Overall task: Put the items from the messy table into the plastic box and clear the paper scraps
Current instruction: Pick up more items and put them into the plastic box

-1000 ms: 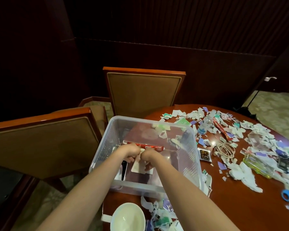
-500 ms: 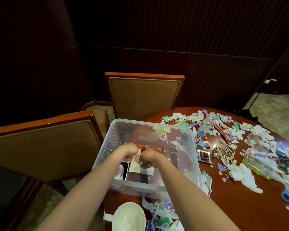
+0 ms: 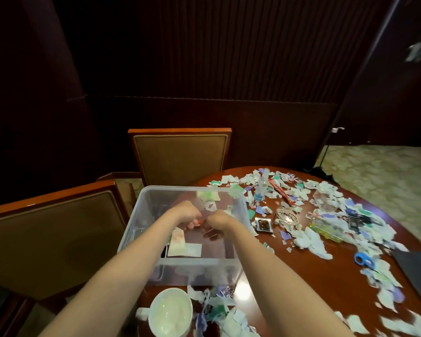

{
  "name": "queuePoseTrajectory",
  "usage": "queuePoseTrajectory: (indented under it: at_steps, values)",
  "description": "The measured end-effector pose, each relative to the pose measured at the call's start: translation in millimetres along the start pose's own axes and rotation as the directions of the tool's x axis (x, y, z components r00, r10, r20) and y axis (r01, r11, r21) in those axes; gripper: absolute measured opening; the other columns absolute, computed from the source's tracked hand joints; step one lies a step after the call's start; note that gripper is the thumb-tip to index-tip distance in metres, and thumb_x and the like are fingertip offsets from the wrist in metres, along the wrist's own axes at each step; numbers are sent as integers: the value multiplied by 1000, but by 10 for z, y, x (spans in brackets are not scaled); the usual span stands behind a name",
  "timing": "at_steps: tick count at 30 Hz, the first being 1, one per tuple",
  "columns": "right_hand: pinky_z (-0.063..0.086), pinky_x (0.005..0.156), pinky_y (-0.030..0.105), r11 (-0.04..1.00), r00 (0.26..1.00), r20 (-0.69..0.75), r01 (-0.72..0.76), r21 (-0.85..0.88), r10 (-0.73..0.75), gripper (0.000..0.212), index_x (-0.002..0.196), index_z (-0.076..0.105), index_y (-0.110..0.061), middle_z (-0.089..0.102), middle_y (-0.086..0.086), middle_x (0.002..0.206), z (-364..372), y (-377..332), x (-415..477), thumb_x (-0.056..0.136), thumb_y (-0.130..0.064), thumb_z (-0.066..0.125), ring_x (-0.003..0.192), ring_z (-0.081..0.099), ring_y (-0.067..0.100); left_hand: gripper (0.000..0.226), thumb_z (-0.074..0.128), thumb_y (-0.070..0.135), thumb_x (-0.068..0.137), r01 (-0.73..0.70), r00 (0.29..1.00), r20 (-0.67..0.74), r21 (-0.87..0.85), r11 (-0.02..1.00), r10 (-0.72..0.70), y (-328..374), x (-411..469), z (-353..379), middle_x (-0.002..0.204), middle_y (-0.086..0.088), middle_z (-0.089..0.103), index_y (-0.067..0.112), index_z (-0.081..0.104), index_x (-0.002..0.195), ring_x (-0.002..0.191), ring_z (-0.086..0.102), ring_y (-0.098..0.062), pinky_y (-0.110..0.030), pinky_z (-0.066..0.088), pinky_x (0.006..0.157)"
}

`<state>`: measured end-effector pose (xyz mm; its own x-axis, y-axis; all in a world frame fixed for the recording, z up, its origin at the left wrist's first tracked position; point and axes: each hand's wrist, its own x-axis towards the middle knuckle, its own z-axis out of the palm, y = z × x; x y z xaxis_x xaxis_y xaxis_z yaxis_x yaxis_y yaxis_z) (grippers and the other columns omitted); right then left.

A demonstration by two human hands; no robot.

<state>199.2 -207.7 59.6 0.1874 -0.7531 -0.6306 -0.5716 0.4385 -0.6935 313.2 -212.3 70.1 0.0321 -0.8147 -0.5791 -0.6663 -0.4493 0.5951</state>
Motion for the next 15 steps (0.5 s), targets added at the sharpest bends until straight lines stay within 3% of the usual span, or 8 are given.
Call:
queuePoseTrajectory:
  at_steps: [2, 4, 6, 9, 12, 15]
  values:
    - [50, 66, 30, 999, 997, -74, 30, 35, -27, 16, 93, 59, 3, 61, 16, 88, -104, 40, -92, 93, -1, 44, 78, 60, 23, 20, 50, 15, 93, -38, 999, 13, -9, 999, 38, 111, -102, 50, 93, -7, 58, 7, 61, 108, 58, 47, -11, -20, 36, 50]
    - [52, 69, 32, 994, 986, -153, 80, 78, -68, 18, 103, 60, 3, 59, 16, 94, -209, 83, -217, 92, -4, 48, 88, 58, 24, 26, 52, 16, 94, -66, 997, 26, -30, 997, 66, 210, -204, 106, 86, -5, 57, 6, 60, 116, 52, 46, -9, -19, 36, 47]
    - [53, 79, 34, 987, 972, -214, 118, 112, -92, 15, 91, 62, 0, 58, 13, 87, -309, 136, -348, 92, -2, 47, 85, 57, 22, 28, 51, 11, 95, -86, 995, 41, -88, 992, 90, 299, -290, 166, 73, -5, 50, 0, 58, 119, 37, 42, -7, -16, 33, 38]
    - [44, 57, 26, 949, 955, -288, 149, 279, -66, 28, 71, 56, -7, 53, 9, 68, -436, 225, -528, 93, 3, 42, 59, 51, 17, 25, 41, 1, 97, -84, 995, 43, -188, 979, 94, 382, -373, 253, 68, -8, 44, -6, 55, 116, 47, 39, -13, -20, 32, 44]
    - [42, 53, 23, 914, 929, -368, 174, 366, -30, 22, 87, 58, -2, 52, 9, 67, -529, 318, -669, 97, -2, 39, 56, 49, 16, 25, 34, 0, 97, -111, 992, 30, -197, 974, 119, 467, -480, 323, 72, -10, 47, -4, 54, 112, 53, 38, -14, -22, 30, 49]
    - [48, 62, 27, 900, 902, -432, 197, 389, -10, 22, 106, 61, 3, 54, 10, 70, -604, 421, -746, 97, -4, 42, 60, 52, 16, 31, 36, -2, 97, -160, 986, 24, -181, 971, 167, 582, -574, 404, 87, -13, 52, -4, 55, 120, 60, 43, -13, -19, 38, 46]
